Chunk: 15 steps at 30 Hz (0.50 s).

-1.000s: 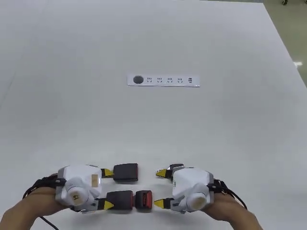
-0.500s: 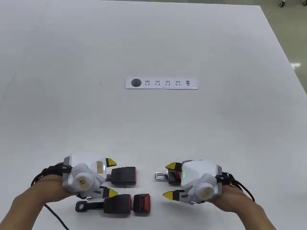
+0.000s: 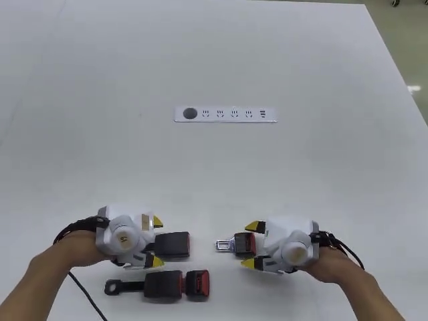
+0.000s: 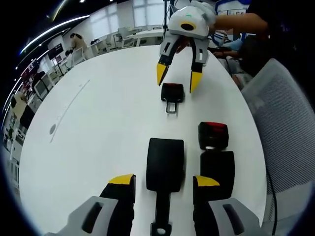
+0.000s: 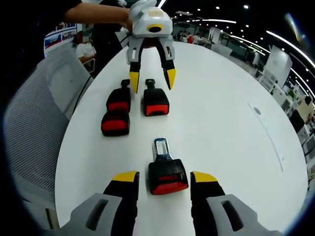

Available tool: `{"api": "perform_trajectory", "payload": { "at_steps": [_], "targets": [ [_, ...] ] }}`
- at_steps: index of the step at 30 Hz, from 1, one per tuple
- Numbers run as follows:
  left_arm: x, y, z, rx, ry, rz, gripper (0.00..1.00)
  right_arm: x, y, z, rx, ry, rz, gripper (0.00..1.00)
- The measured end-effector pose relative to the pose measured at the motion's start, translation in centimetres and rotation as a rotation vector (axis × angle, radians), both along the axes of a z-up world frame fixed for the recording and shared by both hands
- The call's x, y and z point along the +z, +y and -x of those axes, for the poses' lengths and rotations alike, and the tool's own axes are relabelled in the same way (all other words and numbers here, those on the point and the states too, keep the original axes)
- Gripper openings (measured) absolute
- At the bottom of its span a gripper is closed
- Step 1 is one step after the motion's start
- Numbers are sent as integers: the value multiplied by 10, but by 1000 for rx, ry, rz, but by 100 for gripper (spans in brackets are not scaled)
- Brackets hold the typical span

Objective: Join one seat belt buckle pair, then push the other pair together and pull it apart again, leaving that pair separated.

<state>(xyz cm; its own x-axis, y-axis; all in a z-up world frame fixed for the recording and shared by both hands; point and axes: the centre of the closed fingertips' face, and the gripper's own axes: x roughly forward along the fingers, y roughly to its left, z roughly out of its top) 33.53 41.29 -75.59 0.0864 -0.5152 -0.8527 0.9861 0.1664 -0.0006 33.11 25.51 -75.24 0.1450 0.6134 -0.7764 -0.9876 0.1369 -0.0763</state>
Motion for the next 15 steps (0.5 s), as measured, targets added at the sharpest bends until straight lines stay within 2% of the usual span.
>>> {"api": "perform_trajectory", "payload": {
  "at_steps": [3, 5, 9, 13, 15],
  "targets": [
    [-9, 0, -1, -10, 14, -13, 46, -6, -4, -4, 2, 12, 7, 37],
    [-9, -1, -1, -25, 17, -37, 44, -8, -5, -4, 4, 26, 9, 36],
    [-14, -3, 1, -47, 39, -52, 41, -20, -8, -6, 4, 51, 16, 36],
    [-17, -2, 0, -57, 52, -61, 33, -20, -9, -6, 1, 69, 14, 34],
    [-19, -2, 1, -57, 56, -65, 33, -21, -9, -5, 3, 72, 18, 32]
  ]
}}
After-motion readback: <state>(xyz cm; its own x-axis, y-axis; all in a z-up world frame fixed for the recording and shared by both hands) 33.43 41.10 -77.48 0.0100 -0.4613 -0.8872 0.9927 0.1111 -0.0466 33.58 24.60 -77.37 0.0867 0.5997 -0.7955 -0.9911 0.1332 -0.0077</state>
